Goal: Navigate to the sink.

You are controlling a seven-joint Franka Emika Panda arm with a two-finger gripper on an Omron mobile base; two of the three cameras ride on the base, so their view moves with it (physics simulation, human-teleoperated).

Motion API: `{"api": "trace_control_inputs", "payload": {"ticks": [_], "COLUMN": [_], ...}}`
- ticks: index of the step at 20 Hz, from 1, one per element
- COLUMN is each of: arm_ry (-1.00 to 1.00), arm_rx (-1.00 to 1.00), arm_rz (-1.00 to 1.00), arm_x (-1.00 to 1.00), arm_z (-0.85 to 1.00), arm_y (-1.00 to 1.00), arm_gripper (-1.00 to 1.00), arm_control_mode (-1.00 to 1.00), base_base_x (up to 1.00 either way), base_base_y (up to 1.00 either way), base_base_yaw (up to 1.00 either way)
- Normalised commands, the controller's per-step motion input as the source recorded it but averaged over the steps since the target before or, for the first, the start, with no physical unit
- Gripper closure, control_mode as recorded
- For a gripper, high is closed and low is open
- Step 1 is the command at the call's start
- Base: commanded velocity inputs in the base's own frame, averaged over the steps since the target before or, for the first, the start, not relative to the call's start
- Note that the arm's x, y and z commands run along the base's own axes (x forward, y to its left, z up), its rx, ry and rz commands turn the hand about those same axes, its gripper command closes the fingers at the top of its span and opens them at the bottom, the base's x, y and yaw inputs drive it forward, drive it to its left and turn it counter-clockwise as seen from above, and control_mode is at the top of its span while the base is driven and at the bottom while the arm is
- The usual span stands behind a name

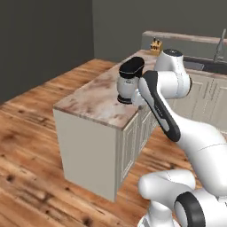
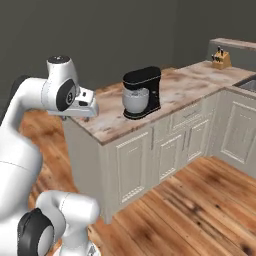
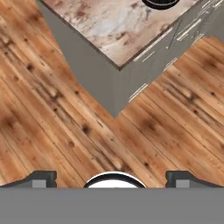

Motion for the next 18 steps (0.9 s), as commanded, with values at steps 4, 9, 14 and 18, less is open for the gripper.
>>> {"api": "trace_control_inputs", "payload": {"ticks": [4,9,14,18], "arm_ry": [0.0,0.0,0.0,0.0], "arm_rx": [0.0,0.0,0.0,0.0], "arm_rz": [0.0,0.0,0.0,0.0], "arm_x": [0.0,0.0,0.0,0.0], "arm_z": [0.0,0.0,0.0,0.0], "arm_y": [0.0,0.0,0.0,0.0], "arm_gripper": [-1.0,-1.0,-1.0,-1.0], "arm_control_mode": [1.0,1.0,1.0,1.0], "base_base_x": [0.69,0.87,1.0,1.0], "base_base_y": [-0.76,-0.68,-0.34,-0.28], "base_base_yaw": [-0.51,-0.51,-0.5,-0.42]}}
